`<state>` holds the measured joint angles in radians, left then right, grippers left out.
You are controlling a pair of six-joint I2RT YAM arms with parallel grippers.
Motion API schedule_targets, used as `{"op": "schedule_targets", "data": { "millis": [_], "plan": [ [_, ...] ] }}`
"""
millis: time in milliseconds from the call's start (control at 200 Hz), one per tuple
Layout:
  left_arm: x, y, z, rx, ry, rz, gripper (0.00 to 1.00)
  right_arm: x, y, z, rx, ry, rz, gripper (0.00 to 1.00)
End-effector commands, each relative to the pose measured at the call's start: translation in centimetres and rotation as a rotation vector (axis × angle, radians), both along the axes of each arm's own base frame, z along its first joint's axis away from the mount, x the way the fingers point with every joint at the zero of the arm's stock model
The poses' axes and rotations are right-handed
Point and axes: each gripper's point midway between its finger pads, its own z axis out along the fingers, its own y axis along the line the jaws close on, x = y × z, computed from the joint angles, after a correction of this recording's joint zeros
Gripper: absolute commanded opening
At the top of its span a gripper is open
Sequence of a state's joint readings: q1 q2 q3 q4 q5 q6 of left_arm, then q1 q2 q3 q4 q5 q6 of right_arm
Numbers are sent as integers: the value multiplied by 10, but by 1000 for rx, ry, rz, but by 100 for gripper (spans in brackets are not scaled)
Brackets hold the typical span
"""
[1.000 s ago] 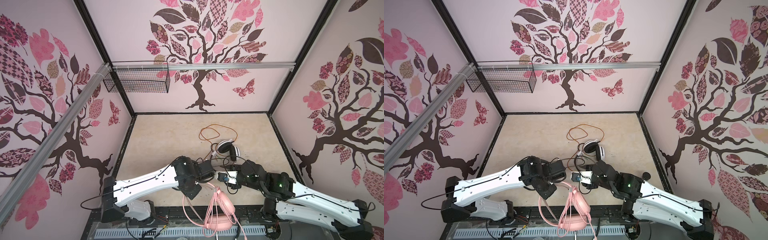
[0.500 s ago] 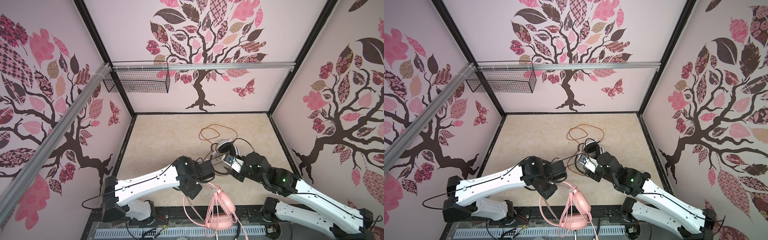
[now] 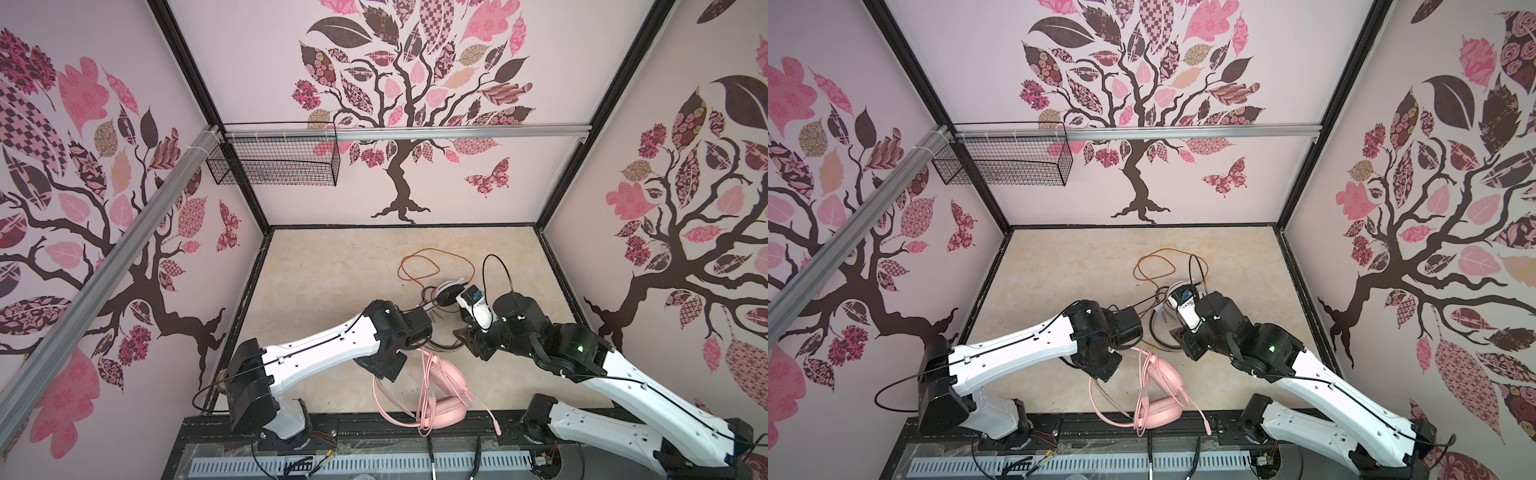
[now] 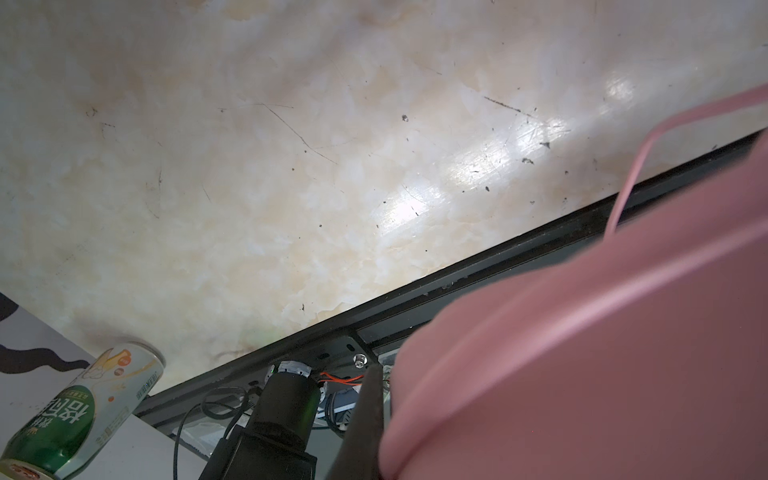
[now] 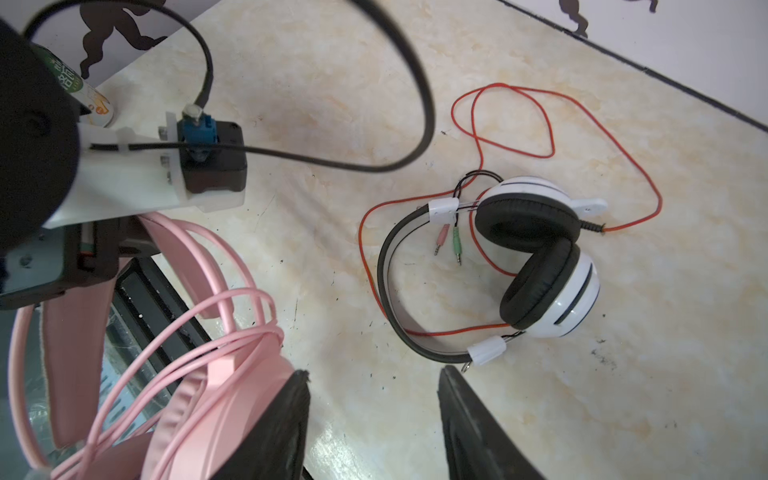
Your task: Wrap the headphones
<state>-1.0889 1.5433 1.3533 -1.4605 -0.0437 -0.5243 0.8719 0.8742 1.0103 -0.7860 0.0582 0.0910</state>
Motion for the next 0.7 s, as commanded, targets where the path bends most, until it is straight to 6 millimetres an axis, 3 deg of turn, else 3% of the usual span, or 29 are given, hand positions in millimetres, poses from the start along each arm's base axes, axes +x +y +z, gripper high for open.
{"op": "schedule_targets", "data": {
  "millis": [0, 215, 430, 560, 695],
  "plan": [
    [2, -10, -3, -32, 24, 16, 0, -4, 1, 0, 8, 62, -17, 54],
    [17, -6, -5, -15, 23, 62, 0, -4, 9, 18, 74, 69, 11, 55],
    [48, 13, 3, -42, -16, 174, 0, 21, -17, 50, 237, 80, -89, 56],
    [70, 21, 27, -38, -105, 198, 0, 29, -14, 43, 244, 113, -122, 58],
    [88, 34, 45, -16, -179, 232, 0, 45, -24, 31, 304, 160, -199, 59]
  ]
}}
